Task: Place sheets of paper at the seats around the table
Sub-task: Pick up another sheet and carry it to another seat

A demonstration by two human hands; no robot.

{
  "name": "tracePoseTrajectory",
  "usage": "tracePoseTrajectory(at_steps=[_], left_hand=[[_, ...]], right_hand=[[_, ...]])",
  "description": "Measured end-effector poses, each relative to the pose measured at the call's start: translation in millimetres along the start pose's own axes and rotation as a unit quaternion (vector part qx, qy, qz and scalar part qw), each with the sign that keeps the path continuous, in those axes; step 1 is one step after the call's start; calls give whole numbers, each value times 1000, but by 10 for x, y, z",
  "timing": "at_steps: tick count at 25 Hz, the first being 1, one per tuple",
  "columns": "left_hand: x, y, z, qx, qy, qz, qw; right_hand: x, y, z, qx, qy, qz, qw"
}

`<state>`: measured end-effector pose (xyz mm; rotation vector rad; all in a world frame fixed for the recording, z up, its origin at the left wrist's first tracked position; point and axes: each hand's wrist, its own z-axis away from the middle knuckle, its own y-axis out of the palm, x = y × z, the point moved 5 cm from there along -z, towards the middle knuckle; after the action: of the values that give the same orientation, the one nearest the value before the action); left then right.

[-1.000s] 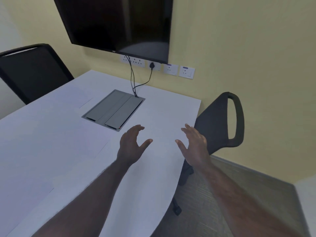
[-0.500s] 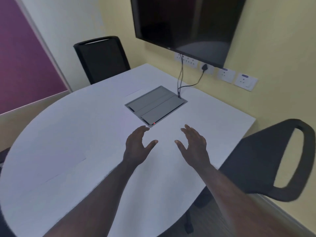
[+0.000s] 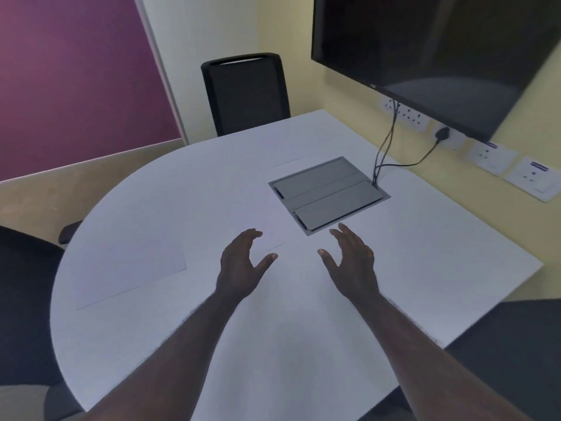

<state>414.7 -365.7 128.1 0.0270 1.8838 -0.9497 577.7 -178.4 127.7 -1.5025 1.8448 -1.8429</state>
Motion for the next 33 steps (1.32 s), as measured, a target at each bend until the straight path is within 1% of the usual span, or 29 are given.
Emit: tracePoseTrajectory(at_steps=[6,10,14,20,27,33], left_hand=[[453,-119,-310,-29,-57,16,998],[676,-157,-393,-39,-98,33,994],[929,-148,-496,-47,-159,35,986],[1273,-8,-720,-77,-261,11,962],[1587,290,-1114,-84,-313,-31,945],[1922,637,-1424,-78,-388,-63,916]], right_hand=[[128,408,-430,22,-16,16,1000],[149,635,-577,32,-8,11,999],[170,858,-779,39,1,-1,999],[95,1198,-1171,62,22,-16,998],[-145,1629,-1731,98,54,-8,994],[-342,2092,-2154,138,101,7,985]])
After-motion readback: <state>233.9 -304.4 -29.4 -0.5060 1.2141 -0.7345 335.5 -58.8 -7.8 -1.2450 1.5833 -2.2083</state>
